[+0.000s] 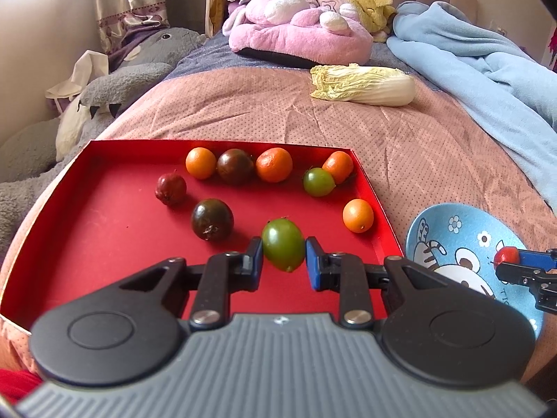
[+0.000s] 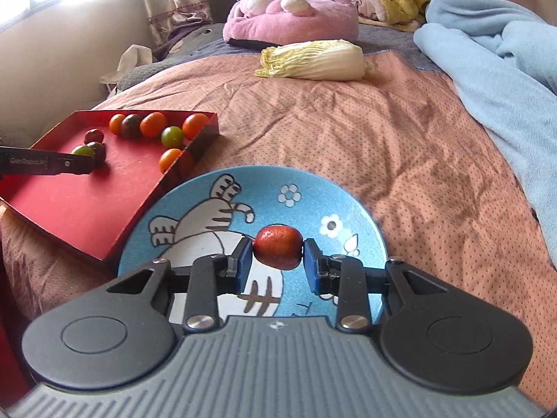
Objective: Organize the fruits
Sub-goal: 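Carry the red tomato to the blue plate and open the right gripper while the left carries the green tomato, then lower the green tomato onto the blue plate and open the left gripper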
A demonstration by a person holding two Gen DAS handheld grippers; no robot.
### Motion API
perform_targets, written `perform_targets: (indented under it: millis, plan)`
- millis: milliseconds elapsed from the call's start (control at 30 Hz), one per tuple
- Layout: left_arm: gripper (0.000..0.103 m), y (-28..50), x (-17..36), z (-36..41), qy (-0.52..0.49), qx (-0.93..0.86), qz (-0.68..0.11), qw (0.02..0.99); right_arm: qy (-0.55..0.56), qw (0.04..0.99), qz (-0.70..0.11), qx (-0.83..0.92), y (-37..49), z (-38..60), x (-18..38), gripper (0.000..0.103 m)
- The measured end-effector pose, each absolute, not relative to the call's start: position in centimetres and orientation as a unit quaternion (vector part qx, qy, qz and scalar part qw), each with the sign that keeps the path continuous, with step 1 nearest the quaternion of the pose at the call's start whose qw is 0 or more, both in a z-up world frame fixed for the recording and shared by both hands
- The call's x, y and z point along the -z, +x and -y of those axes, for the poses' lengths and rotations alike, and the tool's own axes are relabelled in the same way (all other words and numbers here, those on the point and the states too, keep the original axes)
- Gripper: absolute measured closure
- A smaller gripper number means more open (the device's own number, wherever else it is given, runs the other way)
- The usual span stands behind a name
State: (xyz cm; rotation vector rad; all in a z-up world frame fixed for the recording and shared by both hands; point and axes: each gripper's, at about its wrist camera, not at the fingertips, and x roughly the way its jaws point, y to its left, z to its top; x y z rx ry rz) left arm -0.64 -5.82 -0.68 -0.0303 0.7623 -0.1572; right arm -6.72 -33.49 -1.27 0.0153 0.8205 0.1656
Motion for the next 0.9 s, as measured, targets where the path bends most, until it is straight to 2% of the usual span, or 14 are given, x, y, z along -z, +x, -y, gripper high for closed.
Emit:
perform_targets:
  millis: [433, 533, 667, 900]
  plan:
    - [0.074, -1.0, 0.1, 6.6, -0.004, 0.088, -0.364, 0.927, 0.014, 0.915, -0.398, -0.066, -5.4, 34.1, 2.6, 0.064]
    - [0.074, -1.2, -0.2, 7.2, -0.001, 0.097, -0.360, 0.928, 0.015, 0.918, -0.391, -0.066, -5.6, 34.1, 2.1, 0.060]
    - [0.074, -1.6, -0.8, 8.4, -0.002, 0.116, -0.355, 0.927, 0.021, 0.923, -0.376, -0.074, -6.3, 33.9, 1.1, 0.049]
    - [0.074, -2.7, -1.3, 12.1, 0.003, 0.168, -0.353, 0.920, 0.017, 0.932, -0.356, -0.069, -7.0, 33.9, -0.3, 0.043]
